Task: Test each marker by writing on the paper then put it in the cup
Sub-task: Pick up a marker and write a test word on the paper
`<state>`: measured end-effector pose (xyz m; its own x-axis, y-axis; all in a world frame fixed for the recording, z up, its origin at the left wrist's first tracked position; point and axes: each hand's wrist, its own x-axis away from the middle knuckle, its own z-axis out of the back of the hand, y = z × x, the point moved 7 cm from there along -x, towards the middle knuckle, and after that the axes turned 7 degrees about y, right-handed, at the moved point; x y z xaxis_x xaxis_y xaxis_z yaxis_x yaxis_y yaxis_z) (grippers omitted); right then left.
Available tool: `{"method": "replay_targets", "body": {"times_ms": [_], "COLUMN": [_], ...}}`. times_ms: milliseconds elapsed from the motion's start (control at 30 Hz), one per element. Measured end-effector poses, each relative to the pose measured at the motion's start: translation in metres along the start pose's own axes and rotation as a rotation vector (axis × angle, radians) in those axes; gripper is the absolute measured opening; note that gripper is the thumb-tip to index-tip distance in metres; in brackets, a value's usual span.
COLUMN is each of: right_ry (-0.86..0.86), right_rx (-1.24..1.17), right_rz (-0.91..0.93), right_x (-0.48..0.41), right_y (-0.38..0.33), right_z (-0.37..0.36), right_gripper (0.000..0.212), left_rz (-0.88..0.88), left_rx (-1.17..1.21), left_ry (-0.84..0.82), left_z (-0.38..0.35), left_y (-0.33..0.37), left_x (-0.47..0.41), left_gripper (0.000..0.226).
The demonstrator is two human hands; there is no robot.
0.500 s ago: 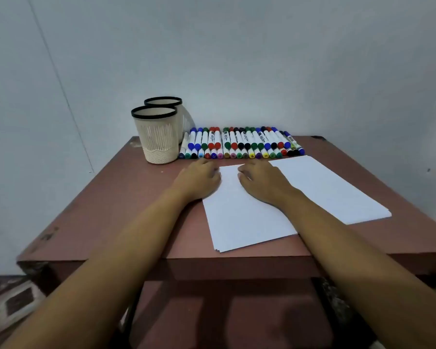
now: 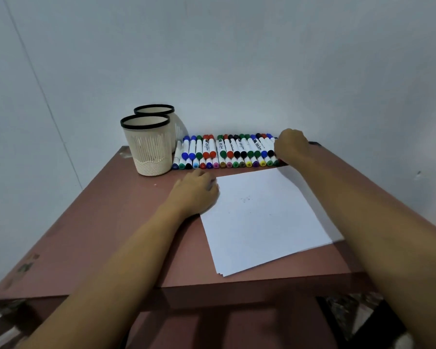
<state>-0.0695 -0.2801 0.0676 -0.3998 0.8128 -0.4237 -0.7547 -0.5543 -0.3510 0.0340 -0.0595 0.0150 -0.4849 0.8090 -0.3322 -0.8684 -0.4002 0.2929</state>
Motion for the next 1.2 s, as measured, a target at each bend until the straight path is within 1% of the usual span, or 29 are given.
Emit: {"method": "replay_targets", "body": {"times_ms": [100, 200, 267, 333, 400, 500, 567, 633, 667, 700, 767, 833, 900, 933, 1000, 1033, 1067, 1133, 1200], "right_ry": [-0.045, -0.12, -0.121, -0.099, -0.071, -0.017, 0.077, 0.209, 0.265, 0.303, 0.318, 0.26, 0.177, 0.13, 0.051, 0.031, 0.019, -0.009, -0.134], "right_rx": [0.069, 0.101, 0.073, 0.045, 0.016, -0.009, -0.037, -0.158, -0.238, -0.311, -0.457, -0.615, -0.724, -0.764, -0.844, -0.881, -0.912, -1.013, -1.244], "right_rz": [-0.055, -0.094, -0.114, -0.134, -0.141, -0.136, -0.129, -0.159, -0.165, -0.152, -0.082, -0.033, 0.005, 0.015, 0.014, -0.002, -0.035, -0.138, -0.246], "right_x": [-0.008, -0.01, -0.012, -0.016, -0.018, -0.015, -0.012, -0.007, -0.003, 0.001, 0.014, 0.032, 0.054, 0.066, 0.083, 0.087, 0.091, 0.097, 0.105], "right_y": [0.01, 0.014, 0.017, 0.021, 0.024, 0.025, 0.024, 0.022, 0.019, 0.014, -0.005, -0.024, -0.042, -0.05, -0.061, -0.063, -0.064, -0.063, -0.066], "right_z": [-0.007, -0.017, -0.021, -0.023, -0.023, -0.018, -0.01, 0.004, 0.013, 0.02, 0.035, 0.043, 0.045, 0.043, 0.036, 0.031, 0.027, 0.02, 0.006], "right_gripper": [0.008, 0.009, 0.004, 0.017, 0.029, 0.031, 0.028, 0.019, 0.021, 0.024, 0.024, 0.024, 0.021, 0.018, 0.018, 0.024, 0.03, 0.031, 0.029], "left_rz": [-0.006, -0.009, -0.009, -0.012, -0.009, -0.011, 0.001, 0.038, 0.062, 0.084, 0.106, 0.09, 0.019, -0.014, -0.089, -0.119, -0.126, -0.117, -0.131], "left_rx": [-0.002, -0.001, -0.002, -0.009, -0.014, -0.014, -0.008, 0.017, 0.049, 0.107, 0.256, 0.33, 0.268, 0.231, 0.172, 0.138, 0.093, -0.003, -0.05], "left_ry": [0.0, 0.002, 0.003, 0.004, -0.002, -0.003, -0.013, -0.022, -0.018, 0.0, 0.094, 0.253, 0.412, 0.454, 0.465, 0.436, 0.395, 0.345, 0.374], "left_z": [0.0, -0.001, -0.001, -0.001, -0.001, 0.0, -0.001, -0.002, -0.002, -0.001, 0.006, 0.019, 0.034, 0.037, 0.037, 0.035, 0.032, 0.029, 0.032], "left_y": [0.001, 0.0, 0.0, 0.0, 0.0, 0.001, 0.0, -0.004, -0.006, -0.007, -0.008, -0.006, -0.002, -0.002, 0.001, 0.002, 0.003, 0.007, 0.012], "left_x": [-0.001, -0.002, -0.002, -0.002, -0.002, -0.001, -0.002, -0.004, -0.005, -0.006, -0.007, -0.005, -0.001, 0.0, 0.0, 0.0, -0.001, 0.0, 0.001], "left_gripper": [0.036, 0.036, 0.036, 0.037, 0.037, 0.037, 0.038, 0.04, 0.041, 0.041, 0.043, 0.046, 0.051, 0.054, 0.061, 0.06, 0.055, 0.034, 0.02]}}
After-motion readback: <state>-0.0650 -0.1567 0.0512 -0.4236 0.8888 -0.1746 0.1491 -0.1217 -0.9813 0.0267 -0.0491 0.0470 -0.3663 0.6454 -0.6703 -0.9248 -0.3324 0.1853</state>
